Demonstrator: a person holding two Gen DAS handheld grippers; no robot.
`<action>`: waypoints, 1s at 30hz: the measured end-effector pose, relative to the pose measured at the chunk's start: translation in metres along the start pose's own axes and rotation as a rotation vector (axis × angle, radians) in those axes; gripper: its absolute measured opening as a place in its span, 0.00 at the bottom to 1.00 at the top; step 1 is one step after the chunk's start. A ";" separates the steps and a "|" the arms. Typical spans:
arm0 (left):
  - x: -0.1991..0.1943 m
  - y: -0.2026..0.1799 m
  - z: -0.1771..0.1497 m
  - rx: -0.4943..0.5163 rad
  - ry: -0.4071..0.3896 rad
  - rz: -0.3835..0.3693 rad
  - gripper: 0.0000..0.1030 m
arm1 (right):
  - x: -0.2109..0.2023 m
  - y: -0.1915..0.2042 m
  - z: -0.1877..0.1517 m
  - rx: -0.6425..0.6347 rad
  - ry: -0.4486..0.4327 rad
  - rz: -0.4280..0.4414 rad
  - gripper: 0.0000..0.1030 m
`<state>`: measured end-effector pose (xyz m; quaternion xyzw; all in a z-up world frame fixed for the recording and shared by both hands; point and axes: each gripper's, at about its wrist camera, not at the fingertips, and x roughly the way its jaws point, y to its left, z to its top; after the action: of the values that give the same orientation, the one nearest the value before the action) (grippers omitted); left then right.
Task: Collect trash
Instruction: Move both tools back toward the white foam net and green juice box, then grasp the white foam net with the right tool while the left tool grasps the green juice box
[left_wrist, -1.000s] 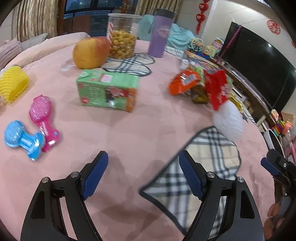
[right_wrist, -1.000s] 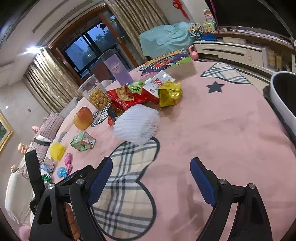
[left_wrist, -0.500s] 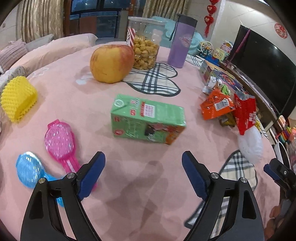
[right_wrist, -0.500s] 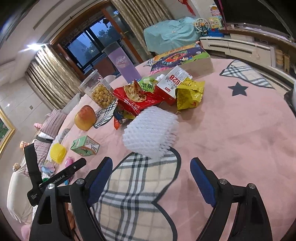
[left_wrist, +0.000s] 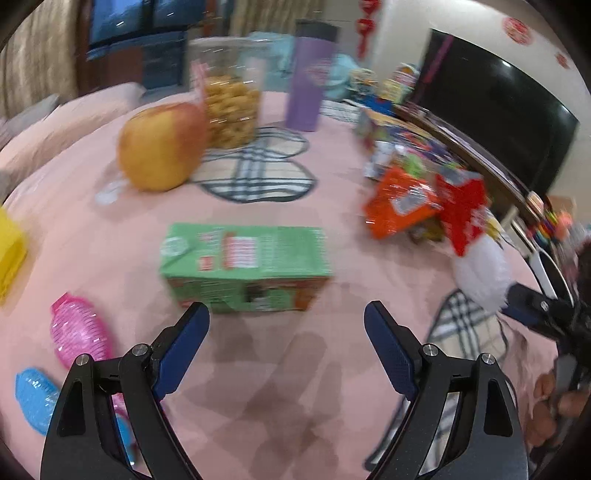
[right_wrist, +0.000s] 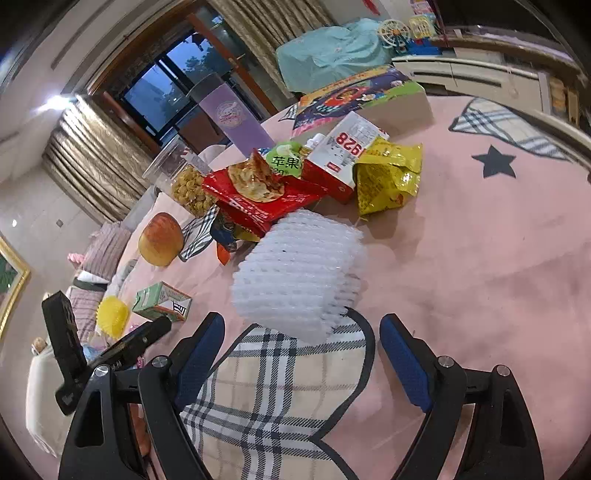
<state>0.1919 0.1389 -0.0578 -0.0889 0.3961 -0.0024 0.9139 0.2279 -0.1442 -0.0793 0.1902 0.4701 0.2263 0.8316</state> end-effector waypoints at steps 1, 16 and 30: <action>-0.001 -0.005 -0.001 0.012 -0.002 -0.019 0.85 | -0.001 -0.002 0.000 0.008 -0.003 -0.005 0.85; -0.016 0.031 -0.001 -0.077 -0.023 0.044 0.86 | -0.009 -0.006 0.001 0.031 -0.026 -0.010 0.85; -0.001 -0.007 -0.002 0.055 0.022 -0.135 0.86 | -0.002 -0.006 0.004 0.059 -0.035 -0.026 0.85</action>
<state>0.1901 0.1315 -0.0573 -0.0901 0.3988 -0.0761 0.9094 0.2317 -0.1506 -0.0788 0.2126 0.4646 0.1982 0.8365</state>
